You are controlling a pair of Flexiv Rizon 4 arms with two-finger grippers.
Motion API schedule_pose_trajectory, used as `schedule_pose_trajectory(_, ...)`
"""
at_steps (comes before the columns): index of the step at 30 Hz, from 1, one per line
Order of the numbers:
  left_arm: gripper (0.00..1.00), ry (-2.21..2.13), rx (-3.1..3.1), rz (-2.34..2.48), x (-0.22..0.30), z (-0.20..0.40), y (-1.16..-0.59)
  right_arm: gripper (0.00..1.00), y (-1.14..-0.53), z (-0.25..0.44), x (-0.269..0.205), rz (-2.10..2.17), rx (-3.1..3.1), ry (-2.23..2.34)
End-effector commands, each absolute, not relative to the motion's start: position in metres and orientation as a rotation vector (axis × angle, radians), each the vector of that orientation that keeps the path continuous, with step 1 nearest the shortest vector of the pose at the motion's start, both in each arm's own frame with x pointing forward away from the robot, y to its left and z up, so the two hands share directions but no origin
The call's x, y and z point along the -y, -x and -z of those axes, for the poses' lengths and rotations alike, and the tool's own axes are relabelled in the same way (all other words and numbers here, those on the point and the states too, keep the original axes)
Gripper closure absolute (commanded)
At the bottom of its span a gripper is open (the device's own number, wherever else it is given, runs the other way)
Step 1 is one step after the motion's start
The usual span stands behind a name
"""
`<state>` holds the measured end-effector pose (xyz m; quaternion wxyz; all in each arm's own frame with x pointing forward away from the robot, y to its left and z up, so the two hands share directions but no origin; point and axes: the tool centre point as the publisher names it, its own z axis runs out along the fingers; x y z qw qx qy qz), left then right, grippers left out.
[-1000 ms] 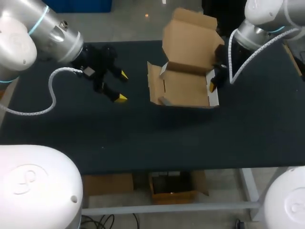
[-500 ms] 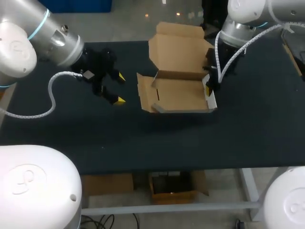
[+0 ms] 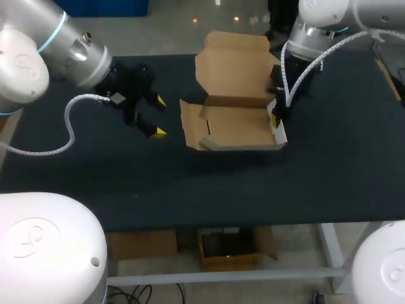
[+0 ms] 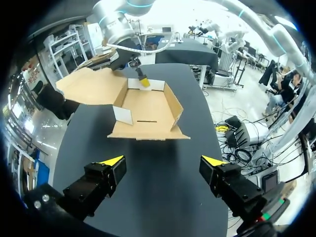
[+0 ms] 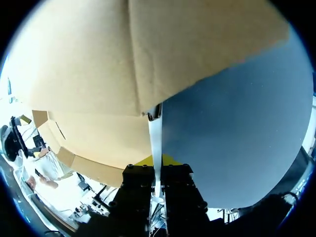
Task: Assemble the packaging by folding the flat box into shape, placing the metal phone stand inside, and closing the box properly
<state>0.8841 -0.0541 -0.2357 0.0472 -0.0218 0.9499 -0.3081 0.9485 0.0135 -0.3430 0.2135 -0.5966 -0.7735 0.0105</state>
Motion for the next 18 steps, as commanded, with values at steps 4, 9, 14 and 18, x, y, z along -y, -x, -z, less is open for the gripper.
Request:
schedule_pose_trajectory(4, 0.00, 0.109, -2.903, 0.870, 0.054, 0.239, -0.888, 1.00, -0.943, 0.347, -0.023, -0.241, 2.122, 1.762)
schedule_pose_trajectory(9, 0.00, 0.049, -2.908, 0.898, 0.049, 0.244, -0.897, 1.00, -0.936, 0.351, -0.014, -0.265, 2.087, 1.802)
schedule_pose_trajectory(14, 0.00, 0.022, -2.900, 0.921, 0.046, 0.248, -0.904, 1.00, -0.932, 0.353, -0.009, -0.275, 2.063, 1.815)
schedule_pose_trajectory(18, 0.00, 0.030, -2.900, 0.915, 0.045, 0.252, -0.910, 1.00, -0.930, 0.356, -0.008, -0.305, 2.037, 1.826)
